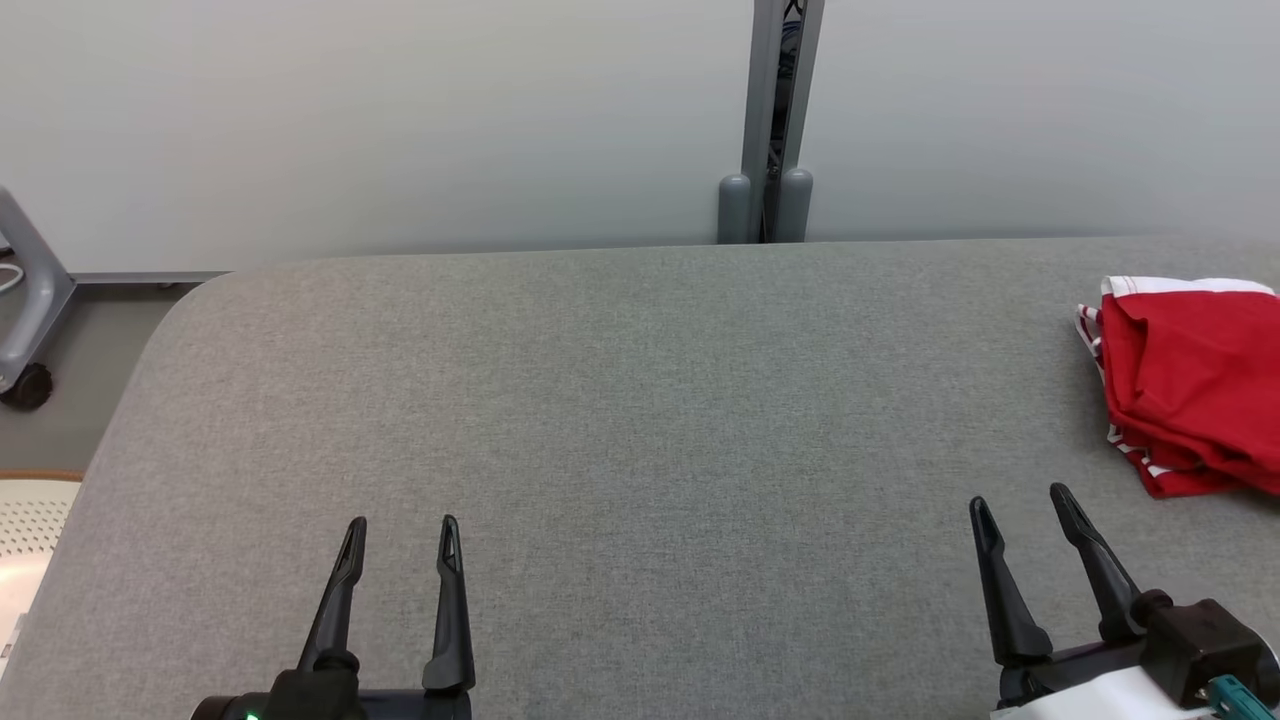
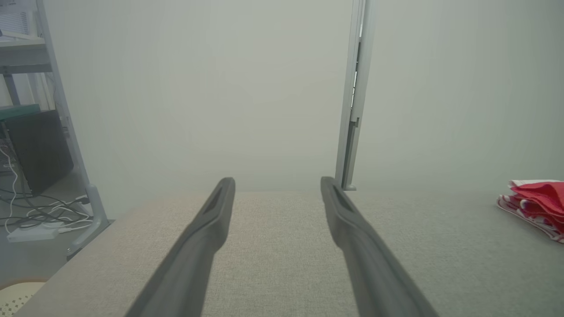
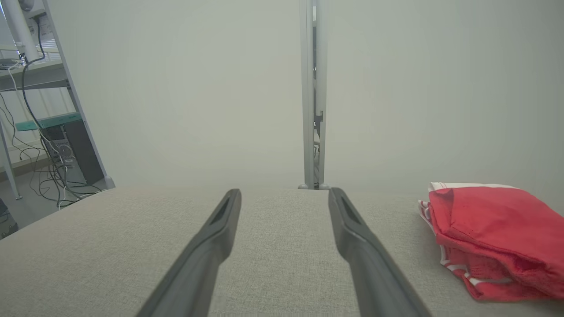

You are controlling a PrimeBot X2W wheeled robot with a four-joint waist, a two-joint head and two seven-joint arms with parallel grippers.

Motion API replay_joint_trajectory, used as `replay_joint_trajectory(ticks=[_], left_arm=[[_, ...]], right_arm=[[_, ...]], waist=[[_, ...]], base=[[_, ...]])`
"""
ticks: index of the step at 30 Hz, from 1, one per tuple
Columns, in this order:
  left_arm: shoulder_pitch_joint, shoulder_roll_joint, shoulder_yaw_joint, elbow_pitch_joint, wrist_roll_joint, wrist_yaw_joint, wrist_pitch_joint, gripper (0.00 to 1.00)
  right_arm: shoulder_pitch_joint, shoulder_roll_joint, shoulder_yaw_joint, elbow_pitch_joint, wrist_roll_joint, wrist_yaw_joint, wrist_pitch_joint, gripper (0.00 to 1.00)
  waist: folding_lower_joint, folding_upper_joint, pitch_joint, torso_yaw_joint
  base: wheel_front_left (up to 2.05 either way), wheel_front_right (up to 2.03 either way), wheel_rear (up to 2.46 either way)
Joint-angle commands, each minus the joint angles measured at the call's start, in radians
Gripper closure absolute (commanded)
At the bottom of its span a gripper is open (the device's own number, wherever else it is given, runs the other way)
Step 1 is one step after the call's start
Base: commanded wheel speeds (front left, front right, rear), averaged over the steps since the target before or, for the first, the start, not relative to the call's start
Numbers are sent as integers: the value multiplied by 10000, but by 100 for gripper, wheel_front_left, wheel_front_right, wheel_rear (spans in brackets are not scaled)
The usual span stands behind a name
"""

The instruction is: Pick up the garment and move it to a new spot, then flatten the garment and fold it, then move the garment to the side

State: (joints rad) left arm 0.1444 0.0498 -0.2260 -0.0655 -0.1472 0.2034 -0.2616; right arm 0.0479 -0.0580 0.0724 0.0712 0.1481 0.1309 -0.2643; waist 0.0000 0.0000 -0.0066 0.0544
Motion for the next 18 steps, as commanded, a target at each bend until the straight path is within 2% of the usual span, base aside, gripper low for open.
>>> replay_joint_trajectory(ticks=[1,18], left_arm=[[116,27,76,-76,120,-43,-35,0],[330,27,381,251,-93,-465,-35,0]], right_arm=[[126,10,-76,-46,-87,-5,-8,0],[607,55,-157,-132,10,-5,-8,0]], waist=[[0,0,-26,-68],[0,0,-58,-378]], base=[[0,0,0],[0,0,0]])
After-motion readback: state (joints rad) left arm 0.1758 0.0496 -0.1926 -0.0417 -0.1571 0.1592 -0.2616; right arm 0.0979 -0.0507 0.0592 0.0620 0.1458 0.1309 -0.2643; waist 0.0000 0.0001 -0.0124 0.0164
